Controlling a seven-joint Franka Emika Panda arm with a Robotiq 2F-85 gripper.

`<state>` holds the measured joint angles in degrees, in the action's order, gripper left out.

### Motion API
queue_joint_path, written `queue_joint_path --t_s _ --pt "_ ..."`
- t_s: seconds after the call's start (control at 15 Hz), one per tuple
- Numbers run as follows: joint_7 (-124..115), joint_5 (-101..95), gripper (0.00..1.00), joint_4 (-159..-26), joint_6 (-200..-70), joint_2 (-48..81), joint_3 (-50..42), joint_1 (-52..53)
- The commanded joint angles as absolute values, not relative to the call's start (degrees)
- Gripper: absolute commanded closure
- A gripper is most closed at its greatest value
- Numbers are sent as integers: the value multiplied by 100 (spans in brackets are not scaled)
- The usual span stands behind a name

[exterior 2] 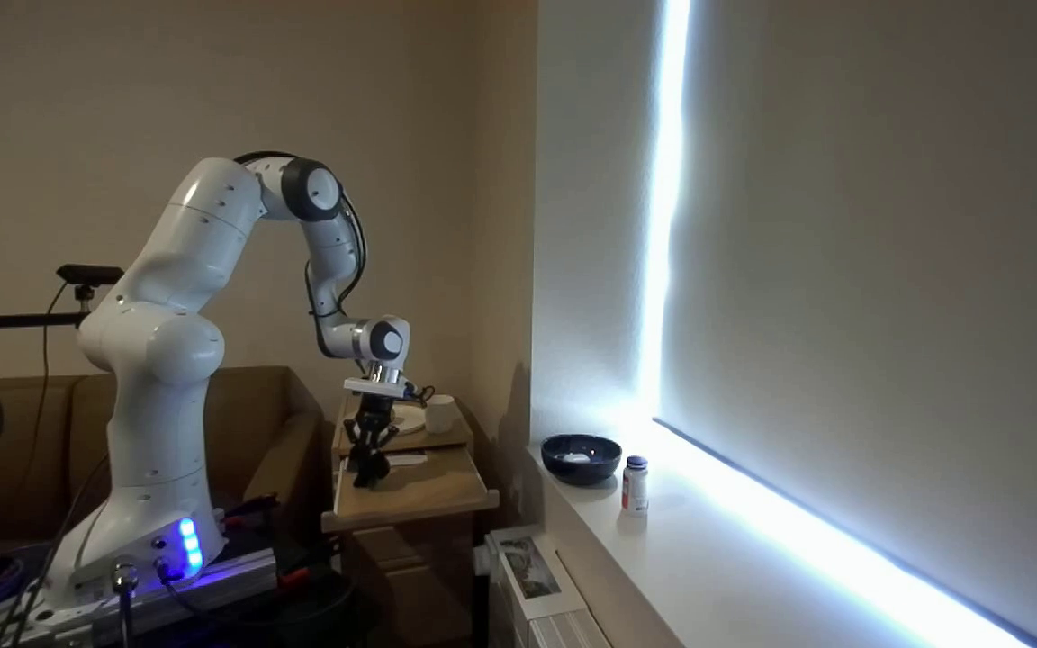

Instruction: Take the sock from the windowsill and put it on the pullout table

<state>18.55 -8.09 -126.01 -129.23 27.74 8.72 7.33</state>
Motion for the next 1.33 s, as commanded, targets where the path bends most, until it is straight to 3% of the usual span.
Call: queue_joint_path --t_s 0.0,0.07,0.13,0.2,0.33,0.87,1.2,1.27 --pt "1795 -974 96 -12397 -12856 3001 870 791" --pt "1753 -1027 96 -12370 -12841 3034 848 825" --pt "1756 -1027 84 -12341 -12829 3069 848 822" --pt "1768 -1020 60 -12324 -12813 3091 857 819" --pt "1745 -1008 56 -12261 -12707 3130 853 826" --pt "1628 -924 1 -12352 -12584 2672 811 737" --pt "2875 163 0 -12974 -12790 1209 1325 228" --pt "2363 -205 0 -12443 -12705 1982 1059 482"
